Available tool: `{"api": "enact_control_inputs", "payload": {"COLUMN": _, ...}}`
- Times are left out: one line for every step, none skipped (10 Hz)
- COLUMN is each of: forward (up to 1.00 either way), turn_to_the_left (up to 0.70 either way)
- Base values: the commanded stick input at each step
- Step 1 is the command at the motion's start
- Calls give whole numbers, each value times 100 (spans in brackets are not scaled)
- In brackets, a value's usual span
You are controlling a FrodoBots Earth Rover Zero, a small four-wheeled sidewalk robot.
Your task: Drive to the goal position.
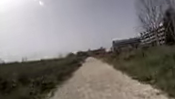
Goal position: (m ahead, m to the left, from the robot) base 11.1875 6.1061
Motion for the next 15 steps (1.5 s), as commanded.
{"api": "enact_control_inputs", "payload": {"forward": 100, "turn_to_the_left": -23}}
{"api": "enact_control_inputs", "payload": {"forward": 100, "turn_to_the_left": -17}}
{"api": "enact_control_inputs", "payload": {"forward": 100, "turn_to_the_left": -12}}
{"api": "enact_control_inputs", "payload": {"forward": 100, "turn_to_the_left": -7}}
{"api": "enact_control_inputs", "payload": {"forward": 100, "turn_to_the_left": -2}}
{"api": "enact_control_inputs", "payload": {"forward": 100, "turn_to_the_left": 0}}
{"api": "enact_control_inputs", "payload": {"forward": 100, "turn_to_the_left": 0}}
{"api": "enact_control_inputs", "payload": {"forward": 100, "turn_to_the_left": 0}}
{"api": "enact_control_inputs", "payload": {"forward": 100, "turn_to_the_left": 0}}
{"api": "enact_control_inputs", "payload": {"forward": 100, "turn_to_the_left": 0}}
{"api": "enact_control_inputs", "payload": {"forward": 100, "turn_to_the_left": 0}}
{"api": "enact_control_inputs", "payload": {"forward": 100, "turn_to_the_left": 0}}
{"api": "enact_control_inputs", "payload": {"forward": 100, "turn_to_the_left": 0}}
{"api": "enact_control_inputs", "payload": {"forward": 100, "turn_to_the_left": 0}}
{"api": "enact_control_inputs", "payload": {"forward": 100, "turn_to_the_left": 0}}
